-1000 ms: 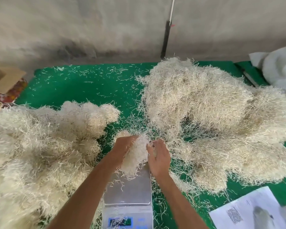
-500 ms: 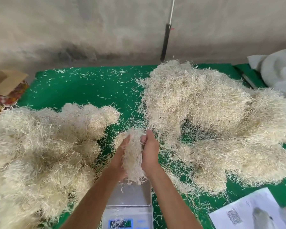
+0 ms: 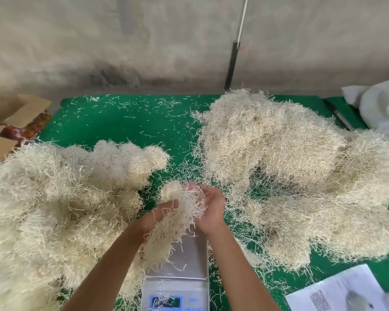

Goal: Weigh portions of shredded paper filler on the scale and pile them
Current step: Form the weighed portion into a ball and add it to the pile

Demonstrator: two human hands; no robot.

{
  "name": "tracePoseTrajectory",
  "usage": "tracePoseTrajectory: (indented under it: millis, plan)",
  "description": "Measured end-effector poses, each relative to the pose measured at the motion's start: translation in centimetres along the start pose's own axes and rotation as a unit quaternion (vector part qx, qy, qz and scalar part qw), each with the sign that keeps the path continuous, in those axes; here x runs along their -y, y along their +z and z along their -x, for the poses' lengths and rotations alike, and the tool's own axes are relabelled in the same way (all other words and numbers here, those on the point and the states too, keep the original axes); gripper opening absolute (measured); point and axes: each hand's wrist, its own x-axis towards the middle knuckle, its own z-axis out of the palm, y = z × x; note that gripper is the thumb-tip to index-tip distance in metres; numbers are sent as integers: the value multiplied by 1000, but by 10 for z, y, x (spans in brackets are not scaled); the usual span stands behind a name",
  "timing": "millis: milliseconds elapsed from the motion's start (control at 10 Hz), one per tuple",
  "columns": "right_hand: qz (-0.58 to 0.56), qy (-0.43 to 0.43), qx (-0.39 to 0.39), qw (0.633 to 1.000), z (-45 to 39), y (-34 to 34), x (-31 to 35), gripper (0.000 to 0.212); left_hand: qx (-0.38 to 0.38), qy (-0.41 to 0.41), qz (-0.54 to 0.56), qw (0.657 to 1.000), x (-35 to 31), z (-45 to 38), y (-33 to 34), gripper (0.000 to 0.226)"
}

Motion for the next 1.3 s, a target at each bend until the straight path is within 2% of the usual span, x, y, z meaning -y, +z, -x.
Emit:
tracePoseTrajectory:
  millis: [100, 200, 300, 400, 500, 600, 700, 800, 900, 1000, 1100, 1200, 1300]
  plan:
    - [71, -33, 26, 997, 12, 0, 6, 38, -50, -68, 7, 996, 11, 15, -2, 25]
    - [299, -171, 37, 938, 37, 6, -2, 28, -176, -97, 77, 976, 25, 21, -5, 39]
    - [442, -234, 45, 865, 66, 7, -24, 37, -311, -131, 213, 917, 36, 22, 1, 58]
    - [495, -251, 82, 828, 91, -4, -49, 45, -393, -119, 232, 882, 36, 23, 14, 33]
    - [511, -259, 105, 813, 111, -20, -63, 52, -404, -82, 318, 854, 25, 42, 28, 39]
    - [471, -276, 70, 835, 125, -35, -71, 51, -412, -93, 275, 864, 40, 42, 14, 41]
    - [400, -257, -23, 879, 124, -51, -63, 50, -472, -153, 255, 830, 48, 51, 10, 72]
    - [336, -229, -106, 908, 120, -66, -51, 41, -405, -178, 58, 895, 60, 73, 9, 63]
    - [412, -292, -149, 851, 118, -79, -41, 41, -205, -164, 2, 965, 48, 81, 16, 65]
    - [475, -280, -138, 823, 115, -86, -19, 39, -56, -198, -380, 902, 57, 88, 24, 115]
    - [568, -254, -92, 777, 111, -79, 0, 40, -141, -170, -338, 915, 70, 86, 30, 133]
    - [622, -291, -83, 723, 108, -65, 14, 47, -299, -142, -131, 934, 66, 68, 35, 119]
    - [557, -432, -139, 696, 110, -54, 37, 43, -383, -143, -20, 912, 69, 57, 34, 128]
